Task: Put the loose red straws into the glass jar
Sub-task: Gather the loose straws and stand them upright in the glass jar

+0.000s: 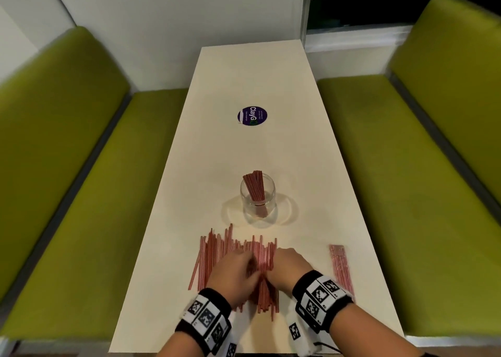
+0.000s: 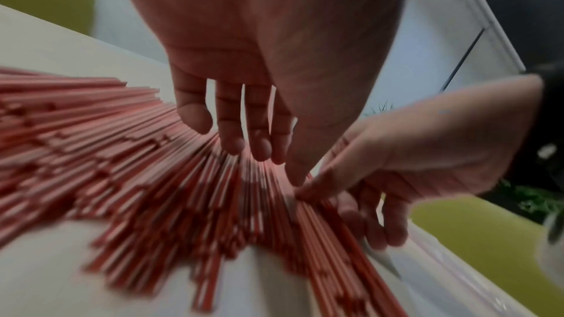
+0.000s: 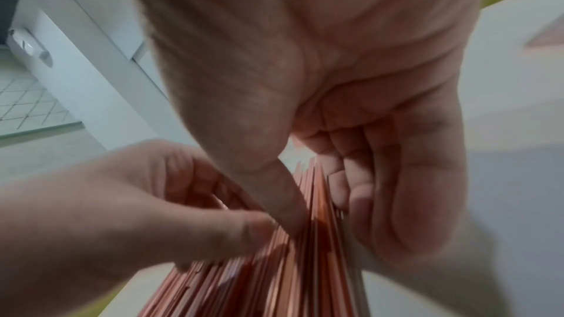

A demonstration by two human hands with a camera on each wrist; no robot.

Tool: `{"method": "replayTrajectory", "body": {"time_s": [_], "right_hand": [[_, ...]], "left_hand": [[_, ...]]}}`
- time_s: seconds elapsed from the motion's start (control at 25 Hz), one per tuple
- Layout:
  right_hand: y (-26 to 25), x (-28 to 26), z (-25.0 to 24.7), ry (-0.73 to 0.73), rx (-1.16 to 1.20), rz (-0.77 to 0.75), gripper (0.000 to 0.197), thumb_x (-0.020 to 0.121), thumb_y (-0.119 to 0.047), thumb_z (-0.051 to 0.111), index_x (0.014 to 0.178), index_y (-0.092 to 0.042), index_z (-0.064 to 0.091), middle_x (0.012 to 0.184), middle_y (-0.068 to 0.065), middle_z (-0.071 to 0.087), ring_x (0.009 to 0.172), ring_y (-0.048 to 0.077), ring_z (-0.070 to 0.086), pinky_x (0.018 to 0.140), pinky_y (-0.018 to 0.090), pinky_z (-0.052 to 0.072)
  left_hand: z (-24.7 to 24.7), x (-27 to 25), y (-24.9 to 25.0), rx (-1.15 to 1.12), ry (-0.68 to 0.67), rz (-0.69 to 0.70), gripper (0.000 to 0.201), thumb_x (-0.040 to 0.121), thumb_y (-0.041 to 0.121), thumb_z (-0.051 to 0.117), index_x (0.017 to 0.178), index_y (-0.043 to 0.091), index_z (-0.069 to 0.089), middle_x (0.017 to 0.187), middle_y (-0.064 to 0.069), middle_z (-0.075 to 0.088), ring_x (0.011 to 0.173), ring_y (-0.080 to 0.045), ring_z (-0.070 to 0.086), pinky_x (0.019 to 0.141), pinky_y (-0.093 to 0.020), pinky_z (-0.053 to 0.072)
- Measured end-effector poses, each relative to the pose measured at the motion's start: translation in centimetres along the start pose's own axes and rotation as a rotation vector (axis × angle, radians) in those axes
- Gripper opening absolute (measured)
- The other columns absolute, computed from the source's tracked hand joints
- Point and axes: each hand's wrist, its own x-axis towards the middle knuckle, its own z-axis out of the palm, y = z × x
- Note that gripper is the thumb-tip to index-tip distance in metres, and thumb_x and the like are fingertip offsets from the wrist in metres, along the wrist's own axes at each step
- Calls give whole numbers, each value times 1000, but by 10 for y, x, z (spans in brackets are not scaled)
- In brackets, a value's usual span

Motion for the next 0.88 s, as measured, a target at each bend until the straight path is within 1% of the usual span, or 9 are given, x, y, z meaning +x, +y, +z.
{"method": "replayTrajectory", "body": {"time_s": [0.12, 0.2, 0.28, 0.36, 0.48, 0.6, 0.72, 0.8, 0.88], "right_hand": [[-10, -3, -4, -55, 7, 15, 18, 87, -12, 51, 100, -8, 62, 107, 12, 69, 96, 30, 70, 75, 32, 56], [-12, -7, -8, -56, 43, 24, 13, 89, -6, 48, 97, -8, 58, 107, 14, 68, 95, 31, 70, 72, 31, 56], [-6, -3, -6, -51, 177, 56, 6, 90, -10, 52, 93, -8, 58, 97, 13, 70, 82, 31, 72, 66, 33, 59], [2, 2, -1, -73, 359, 85, 11, 91, -17, 60, 91, -7, 59, 87, 15, 72, 69, 31, 72, 66, 41, 63], [12, 1, 1, -82, 487, 63, 22, 94, -23, 64, 94, -2, 63, 79, 16, 74, 66, 30, 75, 68, 46, 64], [20, -1, 0, -9, 565, 14, 22, 97, -19, 61, 86, -1, 64, 68, 12, 72, 60, 23, 72, 68, 43, 64], [25, -6, -6, -2, 655, -54, 24, 99, -18, 59, 79, -5, 61, 61, 11, 70, 59, 25, 71, 70, 46, 63], [27, -12, -11, -27, 703, -105, 24, 100, -17, 58, 80, -5, 62, 60, 9, 69, 58, 22, 69, 69, 42, 63], [24, -20, -16, -93, 771, -178, 23, 100, -18, 59, 88, 1, 62, 64, 10, 68, 56, 19, 67, 62, 32, 61]], "left_hand": [[14, -5, -2, 38, 17, 1, 16, 92, 39, 57, 98, 25, 61, 100, 10, 57, 89, -10, 55, 81, -29, 53], [17, -7, -3, 25, 24, 0, 17, 92, 39, 56, 100, 24, 60, 102, 8, 57, 92, -11, 55, 83, -31, 53], [17, -9, -4, -2, 37, -9, 16, 92, 40, 55, 97, 25, 60, 99, 10, 56, 90, -10, 54, 82, -30, 53], [14, -9, -4, -51, 66, -30, 14, 92, 40, 55, 93, 27, 60, 93, 13, 56, 85, -7, 54, 79, -29, 52], [8, -12, -1, -194, 79, -83, 11, 94, 37, 56, 91, 28, 63, 83, 11, 62, 75, -4, 60, 69, -23, 53], [1, -13, 3, -337, 81, -149, 14, 97, 32, 57, 94, 24, 68, 81, 7, 68, 75, -7, 64, 70, -24, 55], [-3, -14, 6, -410, 10, -188, 17, 99, 31, 55, 97, 21, 69, 86, 2, 70, 80, -13, 66, 70, -21, 53], [-5, -13, 11, -399, -16, -187, 21, 99, 32, 55, 91, 20, 70, 81, 2, 70, 70, -11, 63, 64, -20, 51], [-8, -12, 18, -569, -47, -197, 30, 101, 35, 52, 82, 19, 70, 70, -1, 67, 62, -11, 58, 62, -29, 52]]}}
